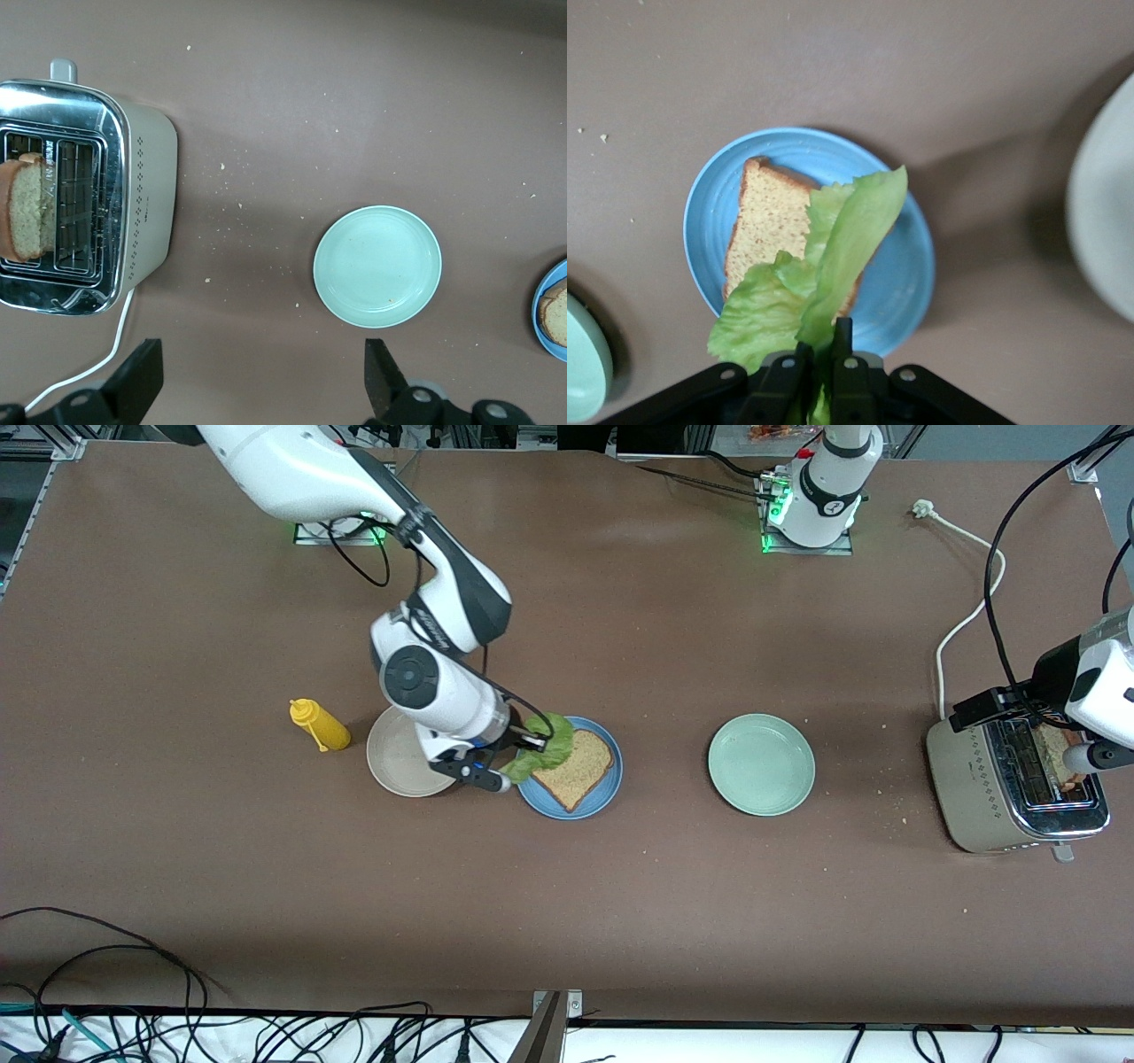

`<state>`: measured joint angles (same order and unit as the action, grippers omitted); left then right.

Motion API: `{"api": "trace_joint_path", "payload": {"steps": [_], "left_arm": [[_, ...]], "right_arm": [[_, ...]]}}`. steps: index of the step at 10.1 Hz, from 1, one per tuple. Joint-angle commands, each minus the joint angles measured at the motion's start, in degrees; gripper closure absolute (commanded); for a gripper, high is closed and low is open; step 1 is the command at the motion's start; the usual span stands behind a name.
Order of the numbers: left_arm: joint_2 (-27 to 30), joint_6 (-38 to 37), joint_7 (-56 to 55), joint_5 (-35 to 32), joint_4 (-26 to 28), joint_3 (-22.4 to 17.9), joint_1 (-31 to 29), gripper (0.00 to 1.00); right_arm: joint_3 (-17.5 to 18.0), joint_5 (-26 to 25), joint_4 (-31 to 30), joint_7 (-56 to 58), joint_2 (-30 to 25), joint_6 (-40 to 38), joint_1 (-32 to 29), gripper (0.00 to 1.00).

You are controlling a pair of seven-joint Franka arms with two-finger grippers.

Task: Make sandwich in blue plate with both arms
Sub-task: 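Carry the lettuce with the right gripper over the bread on the blue plate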

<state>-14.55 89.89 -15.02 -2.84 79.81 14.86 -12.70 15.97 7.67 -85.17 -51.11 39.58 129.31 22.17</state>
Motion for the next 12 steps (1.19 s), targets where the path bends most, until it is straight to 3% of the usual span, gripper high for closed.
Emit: {"api": "trace_joint_path", "payload": {"steps": [1,2,3,7,10,12], "left_arm": [[0.14,-1.04,1.05,0.82,-0.89,-0.27,0.14,0.0],[0.14,-1.04,1.05,0.82,-0.89,-0.27,0.14,0.0],[0.14,-1.04,1.05,0.82,-0.89,-0.27,0.14,0.0],[0.14,-1.04,1.05,0.82,-0.89,-0.27,0.14,0.0],[0.14,-1.04,1.05,0.82,-0.89,-0.27,0.14,0.0],[0.14,-1.04,1.05,0.82,-0.89,-0.19,0.14,0.0]], "right_arm": [[-0.24,0.77,1.59,-7.67,4.71,7.26,4.27,0.92],[-0.24,0.68,1.59,-8.99,5.33,7.36,4.46,0.36],[-0.33,-0.1,1.59,-9.35,5.33,7.36,4.46,0.0],[-0.5,-0.55,1.76,-8.92,4.81,7.1,4.02,0.0],[-1.55,-4.93,2.02,-8.66,4.19,7.01,3.93,0.0],[-3.83,-5.47,1.59,-8.13,1.22,5.62,3.84,0.0]]}}
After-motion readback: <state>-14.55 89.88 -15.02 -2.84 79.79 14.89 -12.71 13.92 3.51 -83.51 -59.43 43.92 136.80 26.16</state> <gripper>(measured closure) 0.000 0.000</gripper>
